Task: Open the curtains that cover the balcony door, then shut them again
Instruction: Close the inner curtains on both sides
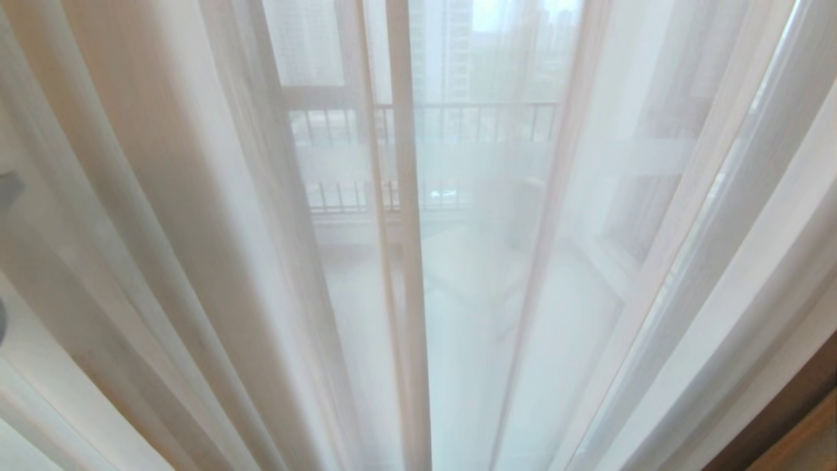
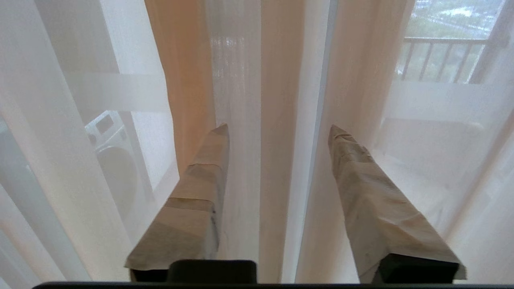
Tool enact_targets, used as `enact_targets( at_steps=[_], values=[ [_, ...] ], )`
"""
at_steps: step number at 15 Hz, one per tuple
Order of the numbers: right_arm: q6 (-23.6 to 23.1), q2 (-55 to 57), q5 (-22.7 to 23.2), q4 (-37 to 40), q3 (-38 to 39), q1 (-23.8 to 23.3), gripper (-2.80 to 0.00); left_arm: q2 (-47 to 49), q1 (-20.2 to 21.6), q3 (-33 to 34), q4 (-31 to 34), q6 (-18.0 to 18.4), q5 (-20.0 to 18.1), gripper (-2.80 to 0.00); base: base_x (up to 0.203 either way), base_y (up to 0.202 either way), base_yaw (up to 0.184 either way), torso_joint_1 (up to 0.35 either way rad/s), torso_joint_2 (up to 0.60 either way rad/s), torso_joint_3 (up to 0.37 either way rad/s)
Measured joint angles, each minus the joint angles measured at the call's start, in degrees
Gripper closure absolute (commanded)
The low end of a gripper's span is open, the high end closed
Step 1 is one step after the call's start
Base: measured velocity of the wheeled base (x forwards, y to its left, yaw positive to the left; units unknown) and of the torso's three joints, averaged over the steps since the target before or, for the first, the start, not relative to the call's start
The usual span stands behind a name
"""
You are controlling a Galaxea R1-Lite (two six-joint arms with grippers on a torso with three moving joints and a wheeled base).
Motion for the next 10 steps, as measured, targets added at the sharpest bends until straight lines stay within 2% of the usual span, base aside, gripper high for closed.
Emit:
enact_targets(
  at_steps=[6, 10],
  values=[
    [0.0, 0.0, 0.0, 0.0, 0.0, 0.0, 0.00, -7.0, 0.2, 5.3, 1.1, -0.1, 0.4, 0.00, 0.000, 0.000, 0.000, 0.000, 0.00, 0.000],
    [0.0, 0.0, 0.0, 0.0, 0.0, 0.0, 0.00, -14.0, 0.7, 9.6, 6.6, -0.1, 0.2, 0.00, 0.000, 0.000, 0.000, 0.000, 0.00, 0.000]
  ],
)
